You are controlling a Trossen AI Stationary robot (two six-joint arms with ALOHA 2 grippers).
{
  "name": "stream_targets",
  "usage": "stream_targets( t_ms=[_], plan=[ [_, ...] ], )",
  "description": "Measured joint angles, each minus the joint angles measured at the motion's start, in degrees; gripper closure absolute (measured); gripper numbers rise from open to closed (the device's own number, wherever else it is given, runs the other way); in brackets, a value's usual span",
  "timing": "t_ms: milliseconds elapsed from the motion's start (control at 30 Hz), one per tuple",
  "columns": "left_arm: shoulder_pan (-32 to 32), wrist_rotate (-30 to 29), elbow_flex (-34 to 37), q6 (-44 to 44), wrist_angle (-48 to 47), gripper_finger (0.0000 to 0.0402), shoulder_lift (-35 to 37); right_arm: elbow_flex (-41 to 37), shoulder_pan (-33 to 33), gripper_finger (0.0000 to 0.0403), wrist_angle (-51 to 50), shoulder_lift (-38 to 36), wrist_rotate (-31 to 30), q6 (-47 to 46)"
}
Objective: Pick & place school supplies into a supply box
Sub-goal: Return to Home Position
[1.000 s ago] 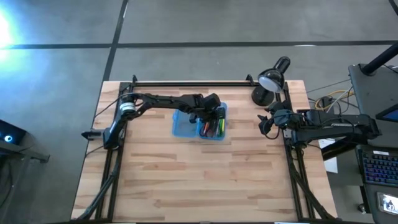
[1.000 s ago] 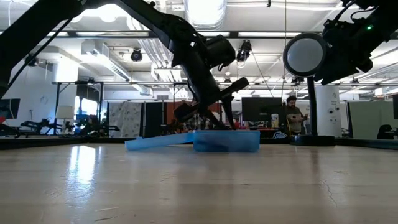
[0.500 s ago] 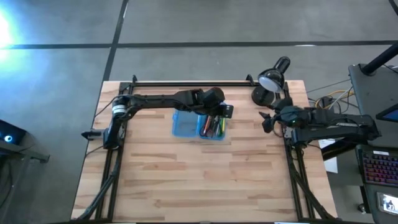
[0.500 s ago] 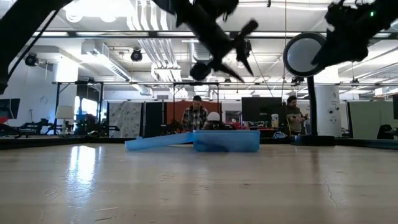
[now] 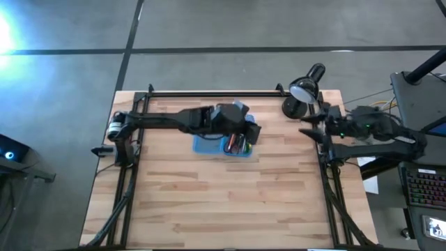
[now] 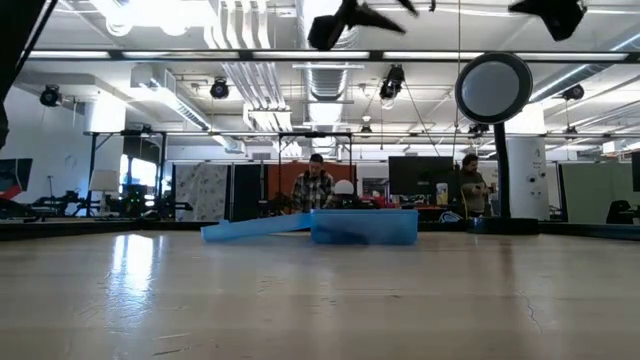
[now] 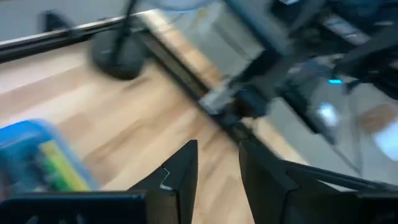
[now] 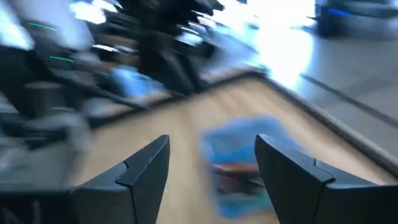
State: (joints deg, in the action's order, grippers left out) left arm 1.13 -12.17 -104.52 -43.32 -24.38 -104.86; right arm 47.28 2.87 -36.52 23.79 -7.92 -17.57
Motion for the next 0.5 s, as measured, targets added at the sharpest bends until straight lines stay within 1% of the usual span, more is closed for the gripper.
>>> stream_targets(
  t_ms=[67, 133, 367, 433, 500],
  plan=[
    [-1.52, -0.01, 1.28, 1.12, 4.4, 0.03, 0.0, -2.35, 0.01, 0.0177, 4.95, -2.8, 7.08, 0.04],
    [-2.94, 0.33, 3.96, 1.84, 10.7, 0.03, 0.02, -4.98, 0.0, 0.0177, 9.28, -5.99, 11.13, -0.58],
    [-6.4, 2.39, 19.2, 2.18, 39.96, 0.03, 0.02, -14.35, 0.02, 0.0177, 9.85, -19.45, 12.35, -4.92],
    [-6.84, 2.56, 23.61, 1.35, 45.07, 0.03, 0.04, -16.75, 0.0, 0.0177, 9.89, -23.51, 13.31, -5.01],
    [-7.02, 2.55, 27.37, 0.88, 49.28, 0.03, 0.12, -18.02, 0.0, 0.0177, 10.16, -23.8, 16.01, -4.83]
  ],
)
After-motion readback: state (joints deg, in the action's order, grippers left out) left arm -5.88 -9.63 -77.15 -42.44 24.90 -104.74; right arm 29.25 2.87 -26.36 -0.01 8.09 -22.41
